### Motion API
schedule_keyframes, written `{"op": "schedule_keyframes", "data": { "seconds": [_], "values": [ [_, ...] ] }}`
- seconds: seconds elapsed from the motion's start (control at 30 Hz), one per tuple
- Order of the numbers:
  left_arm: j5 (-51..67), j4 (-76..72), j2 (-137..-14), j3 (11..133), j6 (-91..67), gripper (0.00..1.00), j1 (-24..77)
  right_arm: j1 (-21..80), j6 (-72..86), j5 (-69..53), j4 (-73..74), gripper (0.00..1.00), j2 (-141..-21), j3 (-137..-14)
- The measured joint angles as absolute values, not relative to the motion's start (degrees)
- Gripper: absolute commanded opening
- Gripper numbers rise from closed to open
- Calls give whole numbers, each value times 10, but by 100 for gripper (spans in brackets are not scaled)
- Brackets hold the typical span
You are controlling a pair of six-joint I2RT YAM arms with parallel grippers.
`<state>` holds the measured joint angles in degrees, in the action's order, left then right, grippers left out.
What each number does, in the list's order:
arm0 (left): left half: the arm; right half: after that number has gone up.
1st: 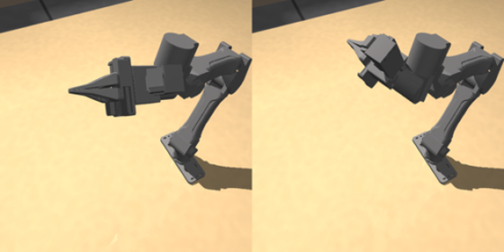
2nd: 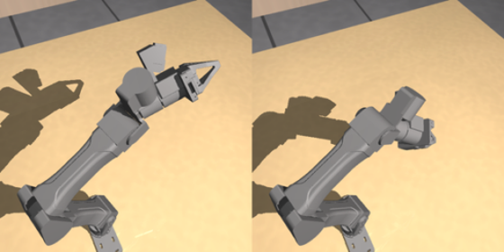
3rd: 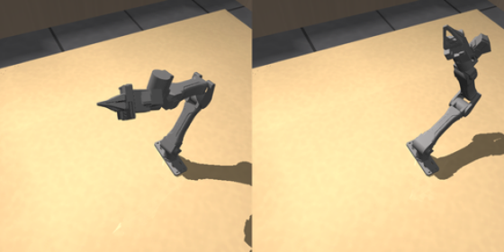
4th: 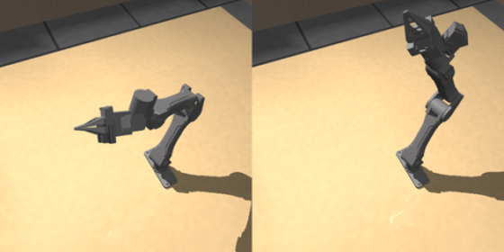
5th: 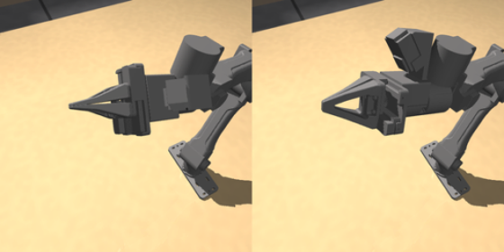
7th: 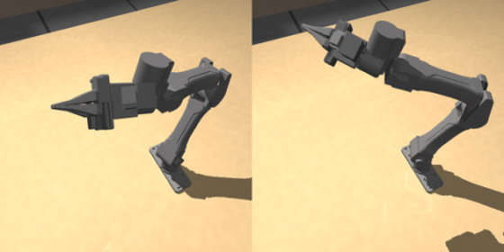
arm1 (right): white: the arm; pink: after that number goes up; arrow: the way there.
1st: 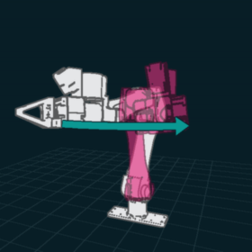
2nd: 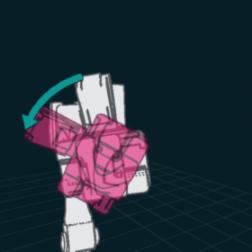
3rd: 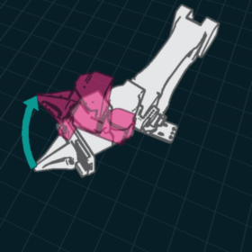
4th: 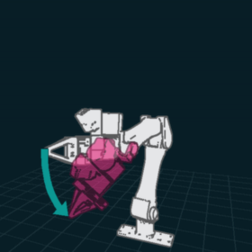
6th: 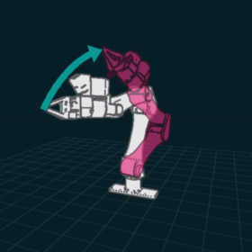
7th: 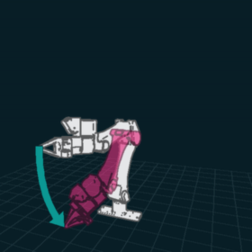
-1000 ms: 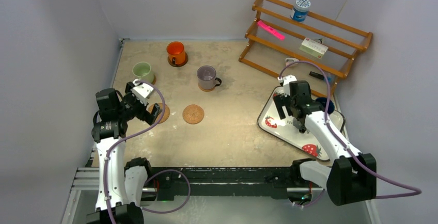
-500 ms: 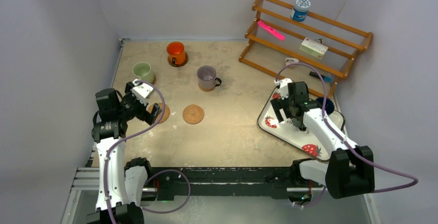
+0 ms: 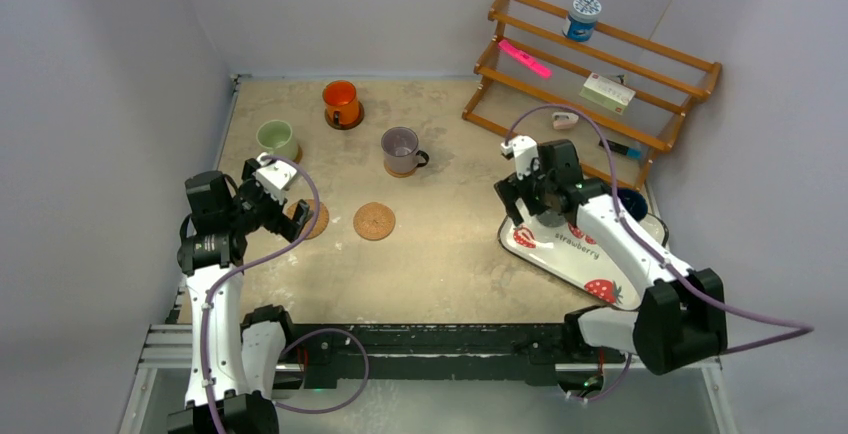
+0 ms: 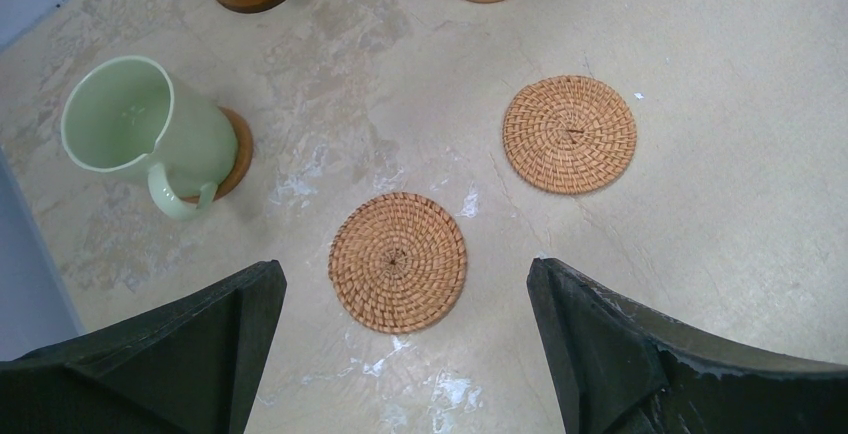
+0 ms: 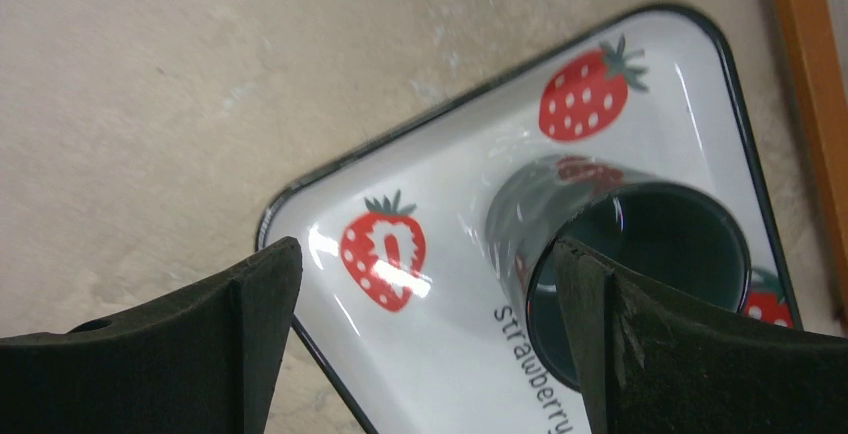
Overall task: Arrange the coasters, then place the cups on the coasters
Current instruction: Pick up the cup from the tray.
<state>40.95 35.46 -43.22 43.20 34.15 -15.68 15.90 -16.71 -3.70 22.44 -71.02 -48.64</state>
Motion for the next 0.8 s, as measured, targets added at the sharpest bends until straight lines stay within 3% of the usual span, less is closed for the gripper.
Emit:
{"op": "schedule_keyframes", "data": {
  "seconds": [0.17, 0.37, 0.57, 0.8],
  "values": [
    [409, 355, -432, 432, 342, 100, -157, 168, -159, -53, 209, 99, -743, -537],
    [409, 355, -433, 432, 342, 100, -157, 149, -160, -43, 206, 99, -667, -540],
    [409, 355, -435, 432, 342, 100, -157, 29, -256, -79, 289, 99, -679, -625],
    [409, 355, -436, 432, 342, 100, -157, -88, -408, -111, 392, 99, -699, -635]
  ]
}}
